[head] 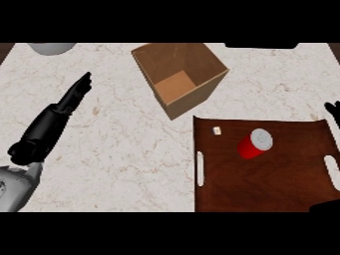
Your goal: Pick the can from the tray and place it in the cardboard box
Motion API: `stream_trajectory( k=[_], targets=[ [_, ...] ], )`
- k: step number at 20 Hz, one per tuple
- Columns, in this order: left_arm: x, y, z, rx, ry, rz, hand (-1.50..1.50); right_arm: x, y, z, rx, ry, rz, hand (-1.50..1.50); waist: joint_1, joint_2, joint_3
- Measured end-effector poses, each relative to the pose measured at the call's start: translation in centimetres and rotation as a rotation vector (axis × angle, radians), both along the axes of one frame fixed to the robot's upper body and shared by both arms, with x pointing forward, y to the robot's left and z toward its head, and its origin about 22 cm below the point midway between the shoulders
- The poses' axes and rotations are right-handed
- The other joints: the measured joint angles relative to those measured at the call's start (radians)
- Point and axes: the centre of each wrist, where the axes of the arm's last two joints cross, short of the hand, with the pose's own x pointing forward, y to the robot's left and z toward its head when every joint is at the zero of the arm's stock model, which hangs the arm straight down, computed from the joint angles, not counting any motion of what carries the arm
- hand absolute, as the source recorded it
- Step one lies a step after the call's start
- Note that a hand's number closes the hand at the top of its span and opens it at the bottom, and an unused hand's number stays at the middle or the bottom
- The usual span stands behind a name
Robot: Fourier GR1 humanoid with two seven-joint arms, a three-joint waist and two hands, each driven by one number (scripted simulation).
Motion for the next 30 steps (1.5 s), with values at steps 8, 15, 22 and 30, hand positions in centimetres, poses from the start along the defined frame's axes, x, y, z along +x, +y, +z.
stream_trajectory(
  k=[8, 15, 22, 30],
  targets=[
    [0.7, -0.4, -0.1, 0.004, -0.001, -0.021, 0.0, 2.4, 3.0, -0.8, -0.011, 0.132, 0.014, -1.5, 0.023, 0.001, 0.0],
    [0.6, 0.0, -0.5, 0.002, 0.0, -0.017, 0.0, 5.2, 5.7, -2.1, 0.006, 0.198, 0.022, -1.5, 0.012, -0.004, 0.001],
    [0.6, 0.4, -0.8, -0.001, 0.009, 0.006, 0.0, 7.1, 7.7, -4.4, -0.051, 0.215, 0.002, -1.5, -0.009, -0.009, 0.003],
    [0.7, 0.6, -0.6, -0.001, 0.009, 0.014, 0.0, 9.4, 9.0, -6.2, -0.088, 0.238, -0.034, -1.5, -0.016, -0.008, 0.004]
  ],
)
